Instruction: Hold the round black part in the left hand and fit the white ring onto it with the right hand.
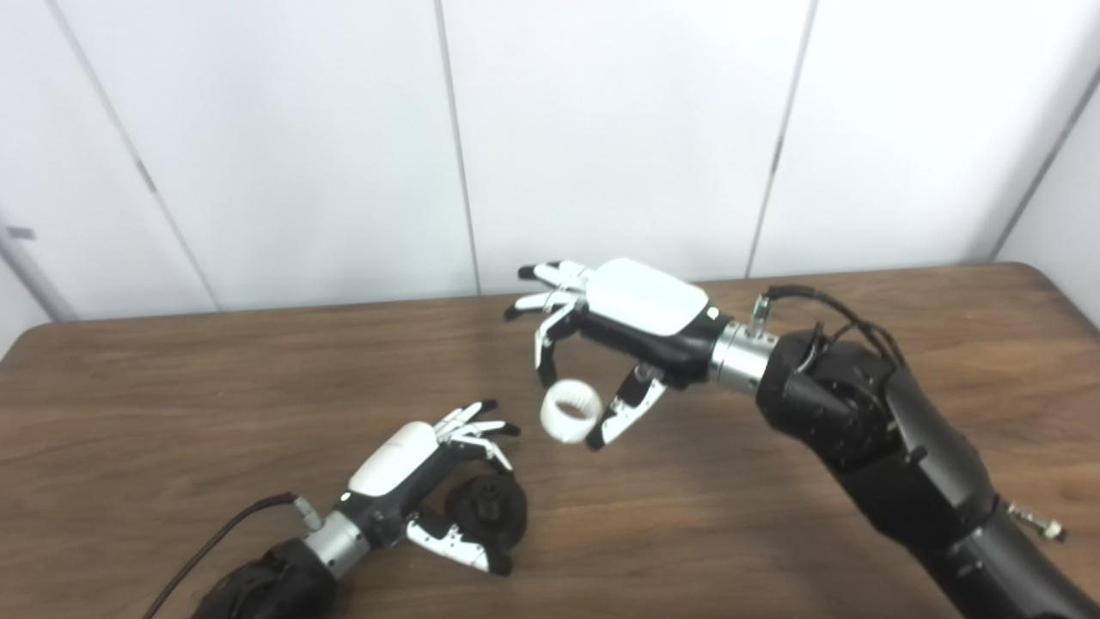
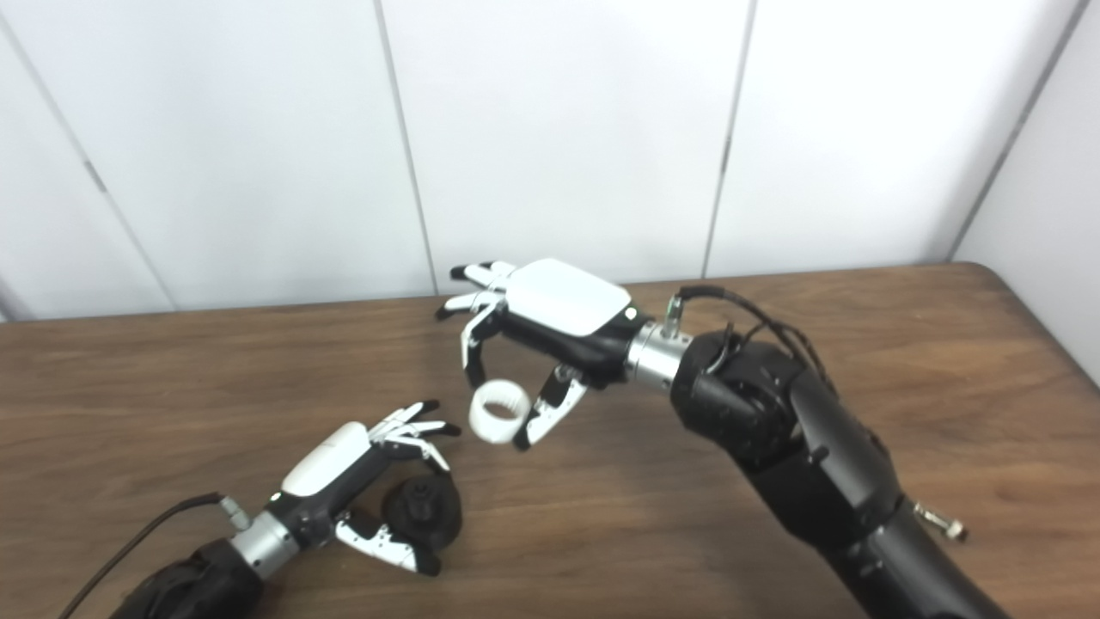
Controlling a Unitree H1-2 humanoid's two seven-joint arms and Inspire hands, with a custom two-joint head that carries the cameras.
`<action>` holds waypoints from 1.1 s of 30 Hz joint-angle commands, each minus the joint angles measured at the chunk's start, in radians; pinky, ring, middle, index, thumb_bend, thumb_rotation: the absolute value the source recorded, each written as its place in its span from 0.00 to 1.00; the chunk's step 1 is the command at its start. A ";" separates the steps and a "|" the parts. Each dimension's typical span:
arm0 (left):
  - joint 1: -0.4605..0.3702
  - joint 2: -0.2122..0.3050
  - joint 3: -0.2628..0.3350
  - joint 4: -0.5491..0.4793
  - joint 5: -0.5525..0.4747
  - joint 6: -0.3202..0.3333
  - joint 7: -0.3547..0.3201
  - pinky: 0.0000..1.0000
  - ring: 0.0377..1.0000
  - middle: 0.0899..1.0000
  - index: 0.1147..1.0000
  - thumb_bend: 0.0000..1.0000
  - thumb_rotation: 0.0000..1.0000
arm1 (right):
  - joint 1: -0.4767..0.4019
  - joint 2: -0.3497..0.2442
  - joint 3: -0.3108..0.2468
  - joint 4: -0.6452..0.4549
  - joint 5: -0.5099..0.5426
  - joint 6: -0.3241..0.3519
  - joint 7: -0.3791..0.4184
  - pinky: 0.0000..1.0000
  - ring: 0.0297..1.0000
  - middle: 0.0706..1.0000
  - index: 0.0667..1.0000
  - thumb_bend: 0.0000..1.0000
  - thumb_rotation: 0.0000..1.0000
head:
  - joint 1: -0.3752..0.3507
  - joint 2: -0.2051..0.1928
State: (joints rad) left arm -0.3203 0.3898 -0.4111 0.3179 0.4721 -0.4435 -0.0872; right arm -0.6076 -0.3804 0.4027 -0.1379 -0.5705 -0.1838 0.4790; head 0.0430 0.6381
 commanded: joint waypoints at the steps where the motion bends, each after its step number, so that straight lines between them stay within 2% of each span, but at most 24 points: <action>1: 0.037 -0.018 -0.019 0.017 0.047 0.057 -0.031 1.00 1.00 0.85 0.41 0.53 0.06 | -0.037 0.006 -0.012 -0.034 0.022 -0.029 -0.006 1.00 1.00 0.86 0.44 0.53 0.14 | 0.010 0.002; 10: 0.035 -0.044 -0.030 -0.017 0.076 0.104 -0.042 1.00 1.00 0.85 0.41 0.53 0.06 | -0.034 0.046 -0.003 -0.041 0.046 -0.056 0.014 1.00 1.00 0.86 0.44 0.53 0.14 | 0.046 0.012; 16: 0.038 -0.054 -0.031 -0.026 0.075 0.108 -0.042 1.00 1.00 0.85 0.41 0.53 0.06 | -0.034 0.058 0.007 -0.041 0.044 -0.059 0.031 1.00 1.00 0.87 0.44 0.53 0.14 | 0.051 0.016; 33: 0.044 -0.055 -0.047 -0.090 0.077 0.160 -0.078 1.00 1.00 0.85 0.41 0.53 0.06 | -0.014 0.088 0.024 0.047 0.044 -0.131 0.008 1.00 1.00 0.86 0.44 0.53 0.14 | 0.078 0.038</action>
State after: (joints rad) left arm -0.2942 0.3381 -0.4194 0.2280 0.5101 -0.3084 -0.0905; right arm -0.5886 -0.2978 0.4372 -0.0857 -0.5321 -0.2851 0.5168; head 0.1197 0.6765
